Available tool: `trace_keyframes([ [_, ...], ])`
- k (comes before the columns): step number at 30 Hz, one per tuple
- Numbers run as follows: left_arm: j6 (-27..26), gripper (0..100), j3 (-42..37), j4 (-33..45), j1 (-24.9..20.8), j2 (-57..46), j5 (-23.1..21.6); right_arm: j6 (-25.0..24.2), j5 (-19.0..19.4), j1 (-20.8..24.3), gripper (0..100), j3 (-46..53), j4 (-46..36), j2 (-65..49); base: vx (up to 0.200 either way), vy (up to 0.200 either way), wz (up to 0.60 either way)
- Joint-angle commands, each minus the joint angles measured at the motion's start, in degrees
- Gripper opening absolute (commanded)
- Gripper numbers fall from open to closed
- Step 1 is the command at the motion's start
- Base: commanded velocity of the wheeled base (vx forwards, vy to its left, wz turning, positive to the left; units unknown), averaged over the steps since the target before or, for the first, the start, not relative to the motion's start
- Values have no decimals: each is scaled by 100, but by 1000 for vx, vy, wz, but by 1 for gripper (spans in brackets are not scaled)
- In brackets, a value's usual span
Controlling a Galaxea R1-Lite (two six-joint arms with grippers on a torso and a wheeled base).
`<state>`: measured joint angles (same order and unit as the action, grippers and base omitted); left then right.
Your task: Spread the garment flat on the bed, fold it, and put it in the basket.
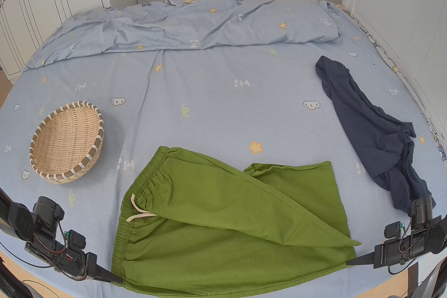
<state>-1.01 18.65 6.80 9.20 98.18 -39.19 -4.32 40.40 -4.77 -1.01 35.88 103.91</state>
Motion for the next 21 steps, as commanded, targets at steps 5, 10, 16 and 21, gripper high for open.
trace_keyframes([
  [5,-22,100,-46,5,20,-71,-36,-8,47,-51,100,101,-63,-99,0,0,0],
  [10,-4,100,-72,14,336,-748,-89,-8,47,-376,100,101,-54,-363,0,0,0],
  [16,5,100,-63,-12,380,-1240,-97,1,47,-675,100,101,16,-969,0,0,0],
  [21,154,100,490,-118,310,-1715,-97,-25,91,-886,100,92,25,-1971,0,0,0],
])
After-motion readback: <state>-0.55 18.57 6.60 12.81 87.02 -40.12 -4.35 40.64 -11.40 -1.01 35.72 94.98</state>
